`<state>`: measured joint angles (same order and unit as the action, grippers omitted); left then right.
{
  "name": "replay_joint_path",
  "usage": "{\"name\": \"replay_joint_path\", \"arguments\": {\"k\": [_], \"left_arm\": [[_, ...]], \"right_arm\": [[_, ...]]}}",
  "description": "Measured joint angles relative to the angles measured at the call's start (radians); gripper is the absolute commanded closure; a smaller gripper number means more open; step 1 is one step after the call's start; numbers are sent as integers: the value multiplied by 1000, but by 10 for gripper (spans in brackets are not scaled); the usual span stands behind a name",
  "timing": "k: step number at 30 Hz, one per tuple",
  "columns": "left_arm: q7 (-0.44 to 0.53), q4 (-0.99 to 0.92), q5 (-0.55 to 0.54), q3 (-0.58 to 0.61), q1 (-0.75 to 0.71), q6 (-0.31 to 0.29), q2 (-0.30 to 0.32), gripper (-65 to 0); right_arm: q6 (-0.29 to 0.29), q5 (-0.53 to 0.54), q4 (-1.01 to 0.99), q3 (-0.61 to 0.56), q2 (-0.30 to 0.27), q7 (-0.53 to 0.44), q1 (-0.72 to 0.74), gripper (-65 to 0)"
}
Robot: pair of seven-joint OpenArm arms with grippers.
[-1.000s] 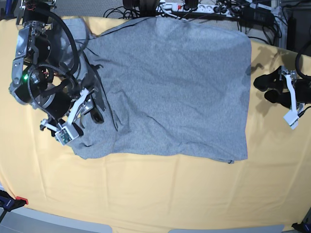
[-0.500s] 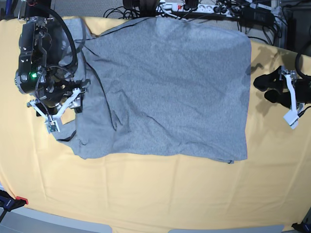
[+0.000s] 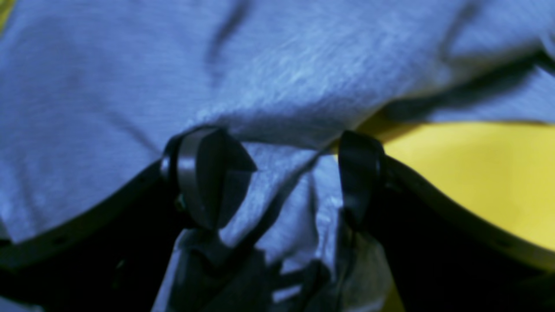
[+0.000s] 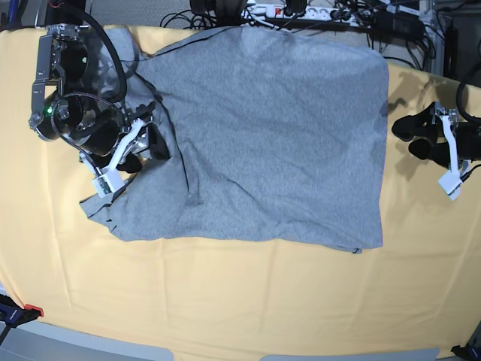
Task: Layout the t-shirt on the table in an organized manner, then fold the t-shirt properly
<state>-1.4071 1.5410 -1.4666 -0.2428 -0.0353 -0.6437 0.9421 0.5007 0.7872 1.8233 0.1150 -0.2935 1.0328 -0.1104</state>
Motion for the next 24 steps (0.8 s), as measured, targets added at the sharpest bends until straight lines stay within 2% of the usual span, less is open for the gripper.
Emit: {"name": "replay_joint_path", "arguments": {"k": [2,4,7,9,13,18,21,24], "left_arm": [[0,0,0,0,0,0,0,-458],[0,0,0,0,0,0,0,-458],[0,0,0,0,0,0,0,-458],[0,0,0,0,0,0,0,-458],[0,0,0,0,0,0,0,-458],[0,0,0,0,0,0,0,-458],[0,0,0,0,0,0,0,-458],[0,0,0,0,0,0,0,-458]], "right_arm": [[22,-1,0,0,13,0,0,-331],[54,0,0,0,14,0,0,-205],[133,-1,0,0,13,0,0,-3],[167,-2,0,0,14,37,7,0],[164,-3,46,15,7,166,40,0],[115,-167,186,122,6,175,39,0],[82,-198,238,190,5,174,39,0],[76,-220,243,245,6,177,38,0]]}}
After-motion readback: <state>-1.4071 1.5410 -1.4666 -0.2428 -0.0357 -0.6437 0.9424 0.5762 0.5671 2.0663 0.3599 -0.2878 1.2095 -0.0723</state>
